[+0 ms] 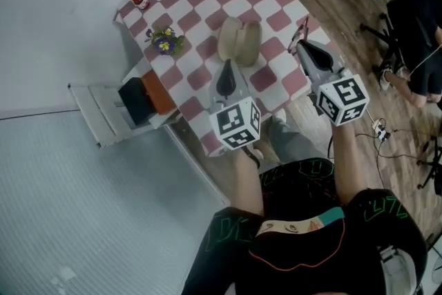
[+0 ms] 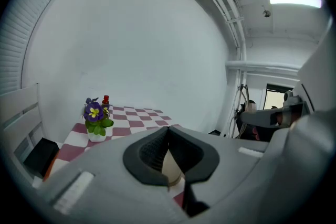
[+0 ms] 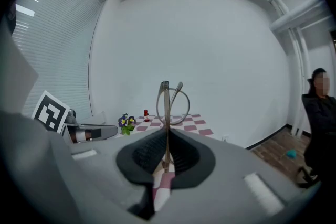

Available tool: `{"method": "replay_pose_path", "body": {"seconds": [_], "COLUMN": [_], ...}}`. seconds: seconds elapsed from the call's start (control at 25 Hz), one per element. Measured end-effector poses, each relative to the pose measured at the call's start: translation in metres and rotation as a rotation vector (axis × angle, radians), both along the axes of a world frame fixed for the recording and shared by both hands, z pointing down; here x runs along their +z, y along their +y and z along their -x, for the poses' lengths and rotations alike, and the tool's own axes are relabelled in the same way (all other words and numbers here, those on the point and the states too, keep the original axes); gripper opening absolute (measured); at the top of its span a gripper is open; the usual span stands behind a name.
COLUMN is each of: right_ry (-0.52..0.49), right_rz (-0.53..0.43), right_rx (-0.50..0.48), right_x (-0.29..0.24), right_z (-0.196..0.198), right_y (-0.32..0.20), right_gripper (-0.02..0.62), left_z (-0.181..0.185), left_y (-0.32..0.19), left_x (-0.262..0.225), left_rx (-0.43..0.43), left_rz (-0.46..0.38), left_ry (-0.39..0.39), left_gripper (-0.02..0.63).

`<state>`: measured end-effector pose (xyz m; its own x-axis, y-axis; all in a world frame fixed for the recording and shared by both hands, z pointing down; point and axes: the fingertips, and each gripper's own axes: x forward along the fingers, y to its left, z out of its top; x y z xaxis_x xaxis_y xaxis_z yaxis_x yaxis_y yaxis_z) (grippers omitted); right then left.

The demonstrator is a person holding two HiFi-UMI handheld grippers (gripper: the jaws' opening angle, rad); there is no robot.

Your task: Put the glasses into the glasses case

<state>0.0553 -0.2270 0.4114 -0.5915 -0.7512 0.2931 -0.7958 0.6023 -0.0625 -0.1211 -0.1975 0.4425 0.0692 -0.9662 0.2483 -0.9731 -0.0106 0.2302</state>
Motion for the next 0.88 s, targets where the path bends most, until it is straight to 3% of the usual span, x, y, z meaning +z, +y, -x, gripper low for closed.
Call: {"method": "replay_pose_path", "body": {"seconds": [0.52, 0.88], "right_ry": [-0.005, -0.048], "right_rz": [-0.019, -0.014], "right_rx": [-0.088, -0.215], "right_x": [-0.004, -0.005], "right_z": [-0.021, 0.013], "right_y": [-0.085, -0.100], "right_gripper": [0.017, 0.017], "left_z": [-0.015, 0.008], "left_y": [-0.062, -0.055], "left_x": [-0.006, -0.012], "left_rx": [-0.088, -0.165], "left_rz": [-0.006, 0.027], "left_ry": [-0.033, -0.101], "left_gripper": [0.009, 0.009]}}
